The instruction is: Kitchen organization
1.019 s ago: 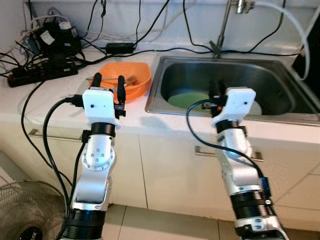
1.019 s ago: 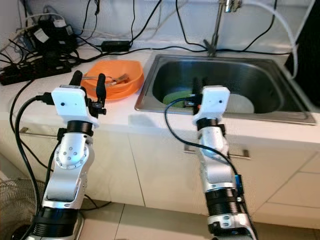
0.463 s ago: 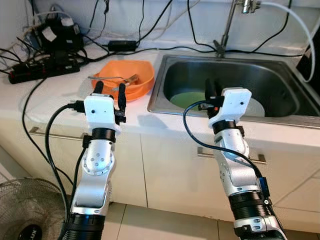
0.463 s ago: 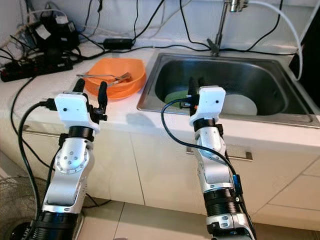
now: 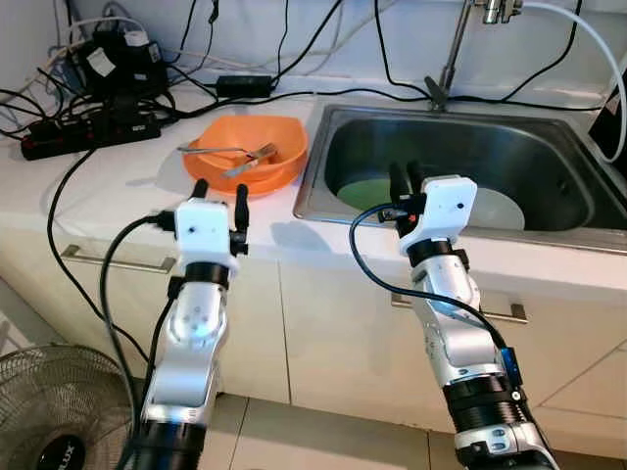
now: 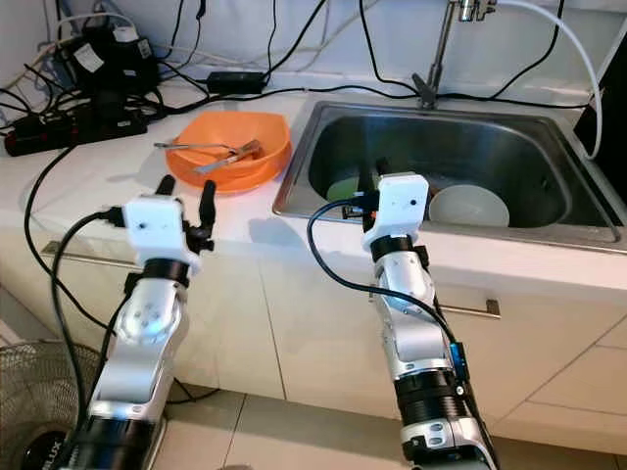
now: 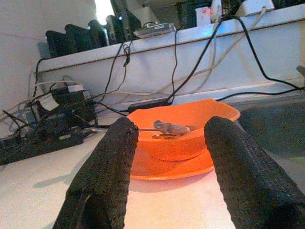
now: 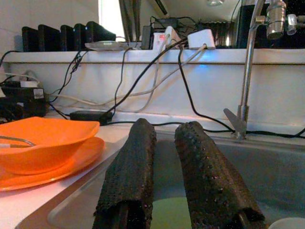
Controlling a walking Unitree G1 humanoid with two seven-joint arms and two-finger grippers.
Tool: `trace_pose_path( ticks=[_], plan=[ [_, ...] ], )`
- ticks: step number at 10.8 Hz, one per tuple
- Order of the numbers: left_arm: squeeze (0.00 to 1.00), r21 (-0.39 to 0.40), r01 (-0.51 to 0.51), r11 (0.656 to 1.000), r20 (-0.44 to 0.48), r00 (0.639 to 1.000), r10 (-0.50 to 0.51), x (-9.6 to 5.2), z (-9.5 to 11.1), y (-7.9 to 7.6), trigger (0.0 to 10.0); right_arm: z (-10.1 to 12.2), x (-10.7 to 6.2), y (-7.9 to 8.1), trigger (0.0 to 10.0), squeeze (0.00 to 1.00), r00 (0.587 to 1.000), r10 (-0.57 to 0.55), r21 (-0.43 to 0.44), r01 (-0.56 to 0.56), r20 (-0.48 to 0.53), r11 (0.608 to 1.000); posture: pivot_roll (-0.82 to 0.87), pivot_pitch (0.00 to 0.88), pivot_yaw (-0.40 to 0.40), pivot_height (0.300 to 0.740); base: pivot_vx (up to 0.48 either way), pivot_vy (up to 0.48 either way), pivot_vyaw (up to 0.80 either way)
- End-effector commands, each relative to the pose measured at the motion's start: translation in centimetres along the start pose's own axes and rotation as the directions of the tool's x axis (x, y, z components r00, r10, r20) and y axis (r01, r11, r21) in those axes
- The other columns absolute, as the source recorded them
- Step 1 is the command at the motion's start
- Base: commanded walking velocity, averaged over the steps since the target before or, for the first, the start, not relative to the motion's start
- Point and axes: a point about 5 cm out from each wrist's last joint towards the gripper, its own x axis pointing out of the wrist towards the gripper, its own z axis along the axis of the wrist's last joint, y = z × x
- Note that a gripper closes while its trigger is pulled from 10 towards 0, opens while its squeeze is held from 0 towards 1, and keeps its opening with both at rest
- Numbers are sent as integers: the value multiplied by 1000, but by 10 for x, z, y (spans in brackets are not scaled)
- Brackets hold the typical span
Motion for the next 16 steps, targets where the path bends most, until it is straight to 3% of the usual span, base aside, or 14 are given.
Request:
trace_pose_path(
  ticks=[1,6,10,13,16],
  plan=[
    [0,18,7,1000,24,1000,-7,5,3,-1,10000,0,1,-1,10000,0,1000,4,6,-4,-5,1000,140,0,36,740,0,0,0],
    [0,61,25,998,62,998,-29,35,7,-1,10000,1,0,-4,10000,0,1000,-10,0,10,5,1000,114,0,51,740,0,0,0],
    [0,92,-5,996,26,1000,3,35,-6,15,10000,0,0,-3,10000,0,1000,-3,-1,3,3,1000,112,0,49,740,0,0,0],
    [0,69,0,998,79,997,-6,37,3,9,10000,1,2,-4,10000,0,1000,-3,-1,3,4,1000,116,0,42,740,0,0,0],
    [0,58,1,998,71,997,-5,35,1,5,10000,1,2,-4,10000,0,1000,-7,0,7,2,1000,119,0,37,740,0,0,0]
  ],
)
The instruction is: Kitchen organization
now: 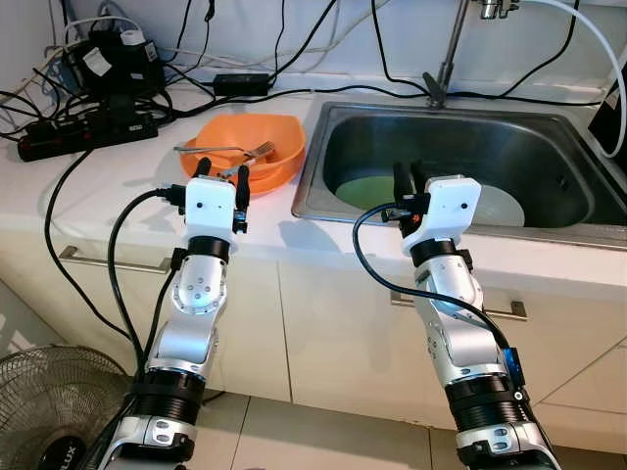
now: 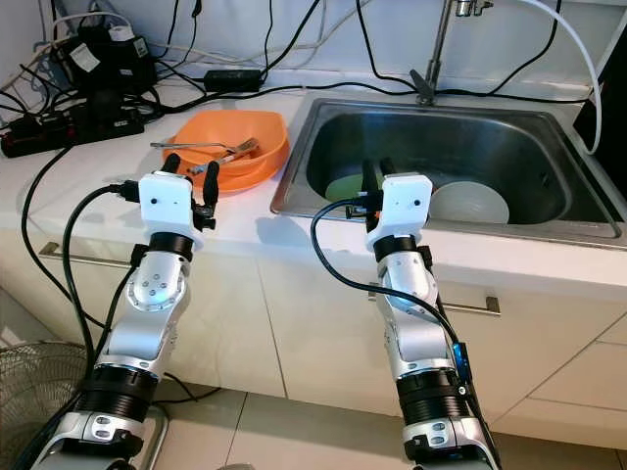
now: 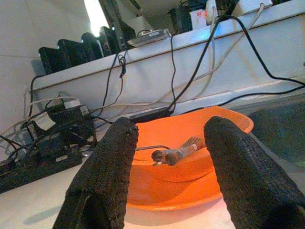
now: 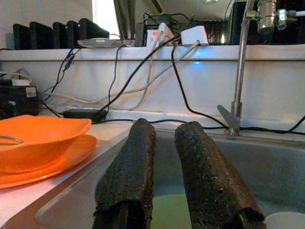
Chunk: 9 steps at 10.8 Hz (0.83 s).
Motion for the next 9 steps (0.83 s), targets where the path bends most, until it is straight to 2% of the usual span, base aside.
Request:
trace_pose_path(
  ticks=[1,6,7,8,9],
  plan=[
    [0,-1,-13,1000,15,1000,13,5,4,0,10000,1,2,0,10000,0,1000,4,6,-4,0,1000,117,0,37,740,0,0,0],
    [0,19,-2,1000,-20,1000,3,22,3,-3,10000,4,4,-3,10000,0,1000,1,-3,-1,10,1000,99,0,34,740,0,0,0],
    [0,22,1,1000,-32,999,-1,24,2,-4,9176,4,4,-3,10000,0,1000,1,-5,-1,10,1000,99,0,34,740,0,0,0],
    [0,24,2,1000,-41,999,-1,25,1,-4,7294,4,4,-3,10000,0,1000,1,-5,-1,10,1000,99,0,34,740,0,0,0],
    [0,28,-1,1000,-48,999,2,25,0,-4,4745,4,4,-4,10000,0,1000,0,-4,0,9,1000,107,0,31,740,0,0,0]
  ],
)
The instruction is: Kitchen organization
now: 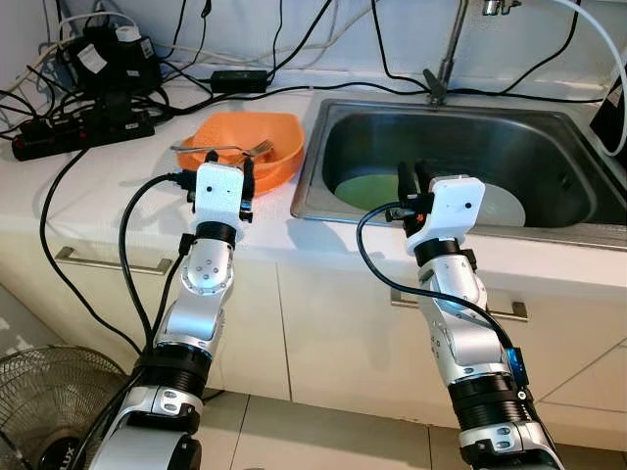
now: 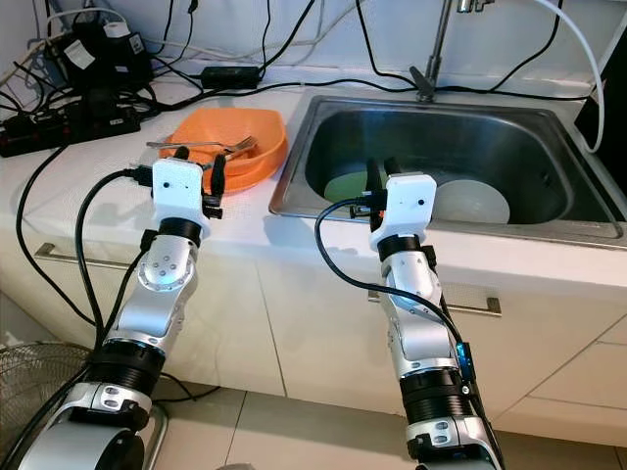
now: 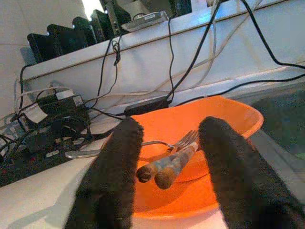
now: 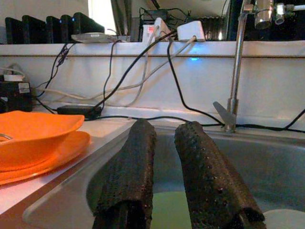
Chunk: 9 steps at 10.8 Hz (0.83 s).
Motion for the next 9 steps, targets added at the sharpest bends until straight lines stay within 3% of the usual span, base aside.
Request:
trace_pose_path(
  ticks=[1,3,9],
  plan=[
    [0,17,-3,1000,-3,1000,3,5,2,0,2588,4,4,2,10000,0,1000,12,7,-12,12,1000,108,0,32,740,0,0,0],
    [0,15,-2,1000,-4,1000,2,5,2,0,0,4,5,3,10000,0,1000,13,9,-13,12,1000,108,0,33,740,0,0,0],
    [0,10,-7,1000,26,1000,7,6,7,0,0,4,6,2,10000,0,1000,7,11,-7,13,1000,110,0,33,740,0,0,0]
  ],
)
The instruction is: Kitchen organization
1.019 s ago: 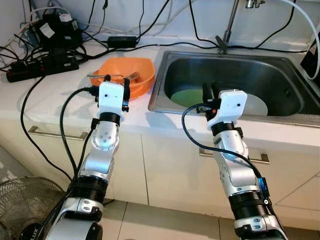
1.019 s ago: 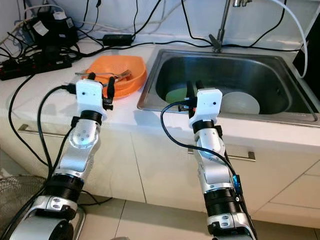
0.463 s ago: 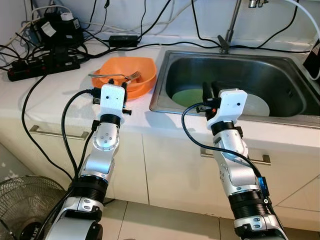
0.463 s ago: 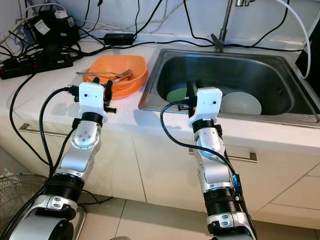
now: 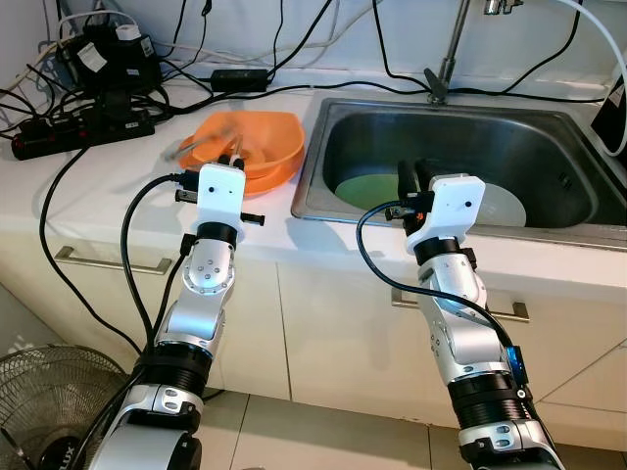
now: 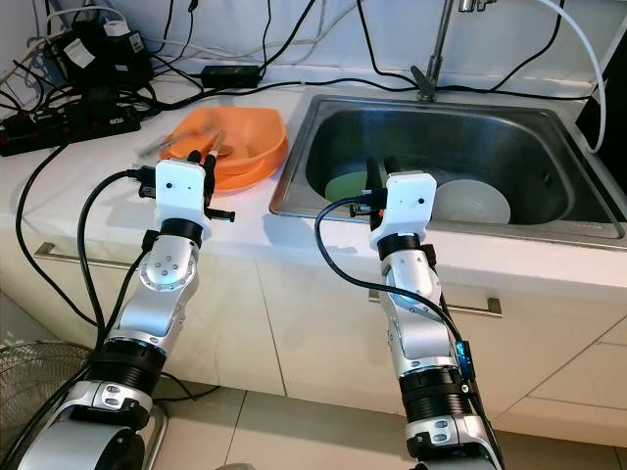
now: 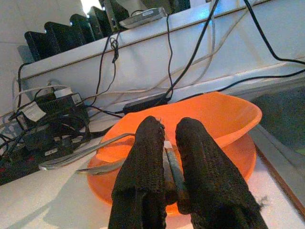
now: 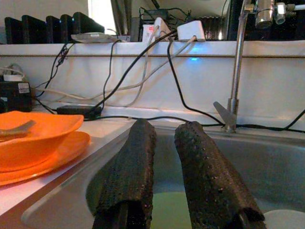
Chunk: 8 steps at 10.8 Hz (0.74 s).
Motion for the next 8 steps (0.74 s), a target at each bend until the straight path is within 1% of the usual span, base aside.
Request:
trace_pose_path(
  ticks=[1,2,3,4,5,7,8],
  plan=[
    [0,-3,-10,1000,53,999,10,6,13,1,0,3,4,2,10000,0,1000,8,10,-8,10,1000,113,0,33,740,0,0,0],
    [0,-8,6,1000,73,997,-5,7,18,-1,667,3,4,3,10000,0,1000,9,11,-9,8,1000,114,0,33,740,0,0,0],
    [0,-17,22,1000,102,995,-20,6,23,-4,4471,3,5,3,10000,0,1000,10,12,-10,9,1000,112,0,34,740,0,0,0],
    [0,-31,55,998,146,988,-50,6,30,-9,4157,3,4,3,10000,0,1000,8,12,-8,9,1000,112,0,34,740,0,0,0],
    [0,-61,114,992,245,965,-96,4,49,-17,10000,3,5,3,10000,0,1000,7,12,-7,9,1000,112,0,35,740,0,0,0],
    [0,-67,146,987,361,926,-112,4,77,-23,10000,2,5,3,10000,0,1000,6,9,-6,10,1000,114,0,35,740,0,0,0],
    [0,-101,198,975,400,906,-142,3,92,-28,10000,2,5,3,10000,0,1000,5,-1,-5,8,1000,117,0,35,740,0,0,0]
  ],
)
